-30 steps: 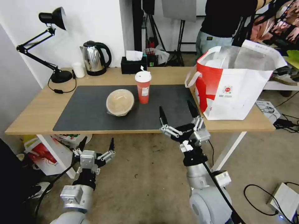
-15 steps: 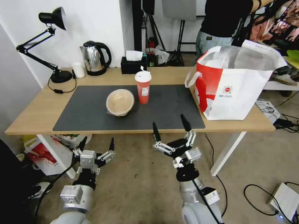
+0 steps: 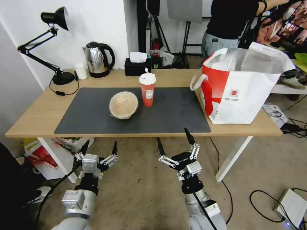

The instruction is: Pick up the trash from the table and place it into the takeout bag.

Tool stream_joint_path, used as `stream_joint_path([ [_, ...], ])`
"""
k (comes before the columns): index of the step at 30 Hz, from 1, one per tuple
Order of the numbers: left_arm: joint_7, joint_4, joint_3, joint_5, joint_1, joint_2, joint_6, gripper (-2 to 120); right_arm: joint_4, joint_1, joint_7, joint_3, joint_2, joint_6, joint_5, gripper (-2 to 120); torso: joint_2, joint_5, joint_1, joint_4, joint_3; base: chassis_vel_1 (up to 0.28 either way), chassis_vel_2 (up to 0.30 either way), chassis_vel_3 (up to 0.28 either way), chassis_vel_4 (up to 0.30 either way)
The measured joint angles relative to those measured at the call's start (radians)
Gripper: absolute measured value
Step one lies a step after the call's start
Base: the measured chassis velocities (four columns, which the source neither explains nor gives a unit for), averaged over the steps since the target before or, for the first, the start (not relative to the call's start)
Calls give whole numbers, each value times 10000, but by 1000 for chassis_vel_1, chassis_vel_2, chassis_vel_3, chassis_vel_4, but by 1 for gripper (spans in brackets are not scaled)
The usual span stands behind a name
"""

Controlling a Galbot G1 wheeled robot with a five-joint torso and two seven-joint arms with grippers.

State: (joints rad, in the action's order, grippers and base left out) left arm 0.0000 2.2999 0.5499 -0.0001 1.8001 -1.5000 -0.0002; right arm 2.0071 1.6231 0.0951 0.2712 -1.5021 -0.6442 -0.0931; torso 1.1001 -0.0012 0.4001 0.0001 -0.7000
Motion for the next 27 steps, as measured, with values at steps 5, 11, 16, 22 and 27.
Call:
stream_joint_path([
  [5,0,0,0,0,0,0,0,100,-18,203,-65,80,107,18,-38,100,1,19,-1,-3,0,0,0,0,0],
  [11,0,0,0,0,0,0,0,100,-188,314,-269,159,190,64,-75,100,0,21,0,-4,0,0,0,0,0],
  [16,0,0,0,0,0,0,0,100,-95,526,-759,162,237,381,-224,100,0,21,-1,-1,1,0,0,0,0],
  [22,0,0,0,0,0,0,0,100,130,818,-1463,151,413,912,-387,100,0,30,-1,-5,0,0,0,0,0],
  [27,0,0,0,0,0,0,0,100,157,887,-1520,130,539,1017,-373,100,0,38,0,-4,0,0,0,0,0],
])
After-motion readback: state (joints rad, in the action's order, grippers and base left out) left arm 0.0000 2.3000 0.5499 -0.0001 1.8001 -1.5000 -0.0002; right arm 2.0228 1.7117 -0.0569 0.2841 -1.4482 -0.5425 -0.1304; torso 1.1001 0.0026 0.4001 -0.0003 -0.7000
